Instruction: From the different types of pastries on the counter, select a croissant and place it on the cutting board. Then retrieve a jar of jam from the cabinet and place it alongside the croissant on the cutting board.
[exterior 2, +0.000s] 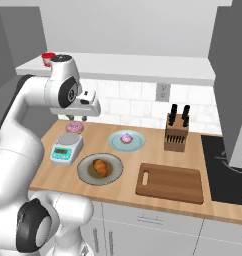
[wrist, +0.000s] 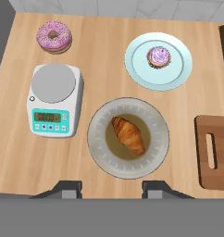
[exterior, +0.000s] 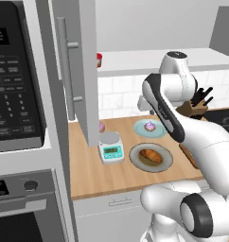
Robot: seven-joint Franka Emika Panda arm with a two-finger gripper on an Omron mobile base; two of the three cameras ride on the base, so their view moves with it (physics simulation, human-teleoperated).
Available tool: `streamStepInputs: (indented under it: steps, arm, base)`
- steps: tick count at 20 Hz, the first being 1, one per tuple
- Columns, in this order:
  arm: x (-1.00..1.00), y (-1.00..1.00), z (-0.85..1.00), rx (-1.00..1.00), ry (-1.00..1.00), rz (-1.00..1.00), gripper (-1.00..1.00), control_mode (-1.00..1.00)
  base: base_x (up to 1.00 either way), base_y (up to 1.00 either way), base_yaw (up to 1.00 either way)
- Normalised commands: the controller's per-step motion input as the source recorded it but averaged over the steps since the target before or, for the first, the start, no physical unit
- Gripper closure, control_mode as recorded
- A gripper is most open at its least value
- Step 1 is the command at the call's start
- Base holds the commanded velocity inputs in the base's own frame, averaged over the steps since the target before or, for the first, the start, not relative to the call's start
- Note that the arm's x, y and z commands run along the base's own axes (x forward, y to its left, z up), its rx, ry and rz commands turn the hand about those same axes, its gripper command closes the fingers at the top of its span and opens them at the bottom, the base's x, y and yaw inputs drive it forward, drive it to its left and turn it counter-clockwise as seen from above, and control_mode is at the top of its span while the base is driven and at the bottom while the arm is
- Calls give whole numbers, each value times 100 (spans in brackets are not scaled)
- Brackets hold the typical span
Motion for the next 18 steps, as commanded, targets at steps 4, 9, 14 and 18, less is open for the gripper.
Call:
streamStepInputs:
  steps: [4, 9, 14, 18]
  arm:
    - [-12, 0, -5, 0, 0, 0, -100, -100]
    - [-41, -2, -11, 0, 0, 0, -100, -100]
    - [-22, -2, -15, 2, -1, 0, -100, -100]
    - [-5, 0, -35, 0, -6, 0, -100, -100]
  base:
    - [0, 0, 0]
    - [0, 0, 0]
    - [0, 0, 0]
    - [0, 0, 0]
